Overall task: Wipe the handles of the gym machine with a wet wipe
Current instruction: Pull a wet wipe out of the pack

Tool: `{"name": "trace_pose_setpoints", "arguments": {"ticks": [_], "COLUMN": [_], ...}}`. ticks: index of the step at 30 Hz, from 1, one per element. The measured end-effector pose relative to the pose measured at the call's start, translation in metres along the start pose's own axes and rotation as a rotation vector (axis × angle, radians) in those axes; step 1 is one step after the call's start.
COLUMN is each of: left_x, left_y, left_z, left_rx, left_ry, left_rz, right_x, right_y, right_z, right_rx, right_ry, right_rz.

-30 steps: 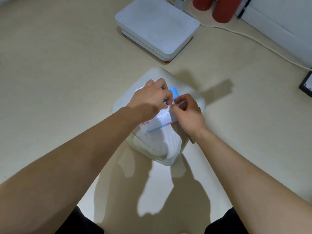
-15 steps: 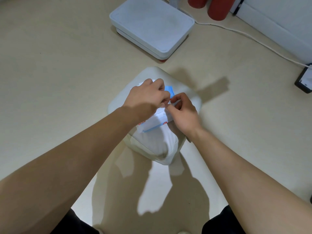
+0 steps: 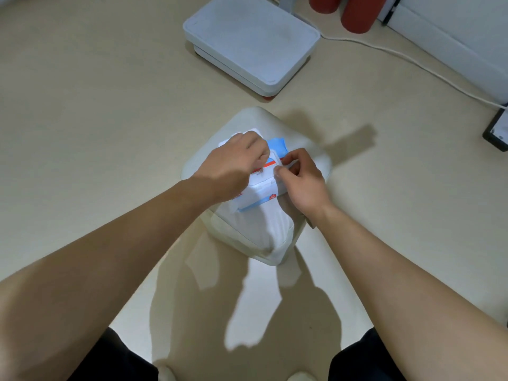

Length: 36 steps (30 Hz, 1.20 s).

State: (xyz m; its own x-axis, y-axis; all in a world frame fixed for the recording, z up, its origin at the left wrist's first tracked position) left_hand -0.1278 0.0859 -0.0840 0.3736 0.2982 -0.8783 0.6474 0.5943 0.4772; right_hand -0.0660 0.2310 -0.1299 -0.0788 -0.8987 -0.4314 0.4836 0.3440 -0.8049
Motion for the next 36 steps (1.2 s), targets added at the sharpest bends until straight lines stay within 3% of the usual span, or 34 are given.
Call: {"name": "trace_pose_setpoints", "arguments": {"ticks": [7, 11, 18, 24, 36], "left_x": [-0.002, -0.007, -0.006, -0.005, -0.006], "left_y": [-0.017, -0.023, -0.030, -0.029, -0.028], "left_z": [0.045, 0.050, 0.050, 0.052, 0.050], "left_rx": [-0.125, -0.213, -0.317, -0.292, -0.241], "left_ry": [-0.084, -0.009, -0.091, -0.094, -0.015], "left_rz": [0.321, 0.287, 0.381, 0.348, 0.206], "right_x": [0.001, 0.006, 0.021, 0.030, 0.045], "right_y": [-0.018, -0.046, -0.067, -0.075, -0.072], "right_z": [0.004, 0.008, 0.015, 0.012, 0.003], "right_rx": [-0.131, -0.377, -0.644, -0.650, -0.684], "right_ry": [0.072, 0.113, 0.056, 0.089, -0.076], "right_rz": [0.199, 0.454, 0.740, 0.920, 1.159]}}
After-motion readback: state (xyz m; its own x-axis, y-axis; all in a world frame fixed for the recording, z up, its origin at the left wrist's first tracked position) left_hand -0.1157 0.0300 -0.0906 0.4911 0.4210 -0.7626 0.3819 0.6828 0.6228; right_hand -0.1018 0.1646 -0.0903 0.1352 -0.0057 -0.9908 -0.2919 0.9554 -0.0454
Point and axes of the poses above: each hand's wrist, its own z-axis away from the middle knuckle, its own x-axis out of the palm, y = z × x, the point moved 7 cm from there along -z, towards the middle knuckle, and after that the axes turned 5 degrees about -y, right-handed, at the moved point
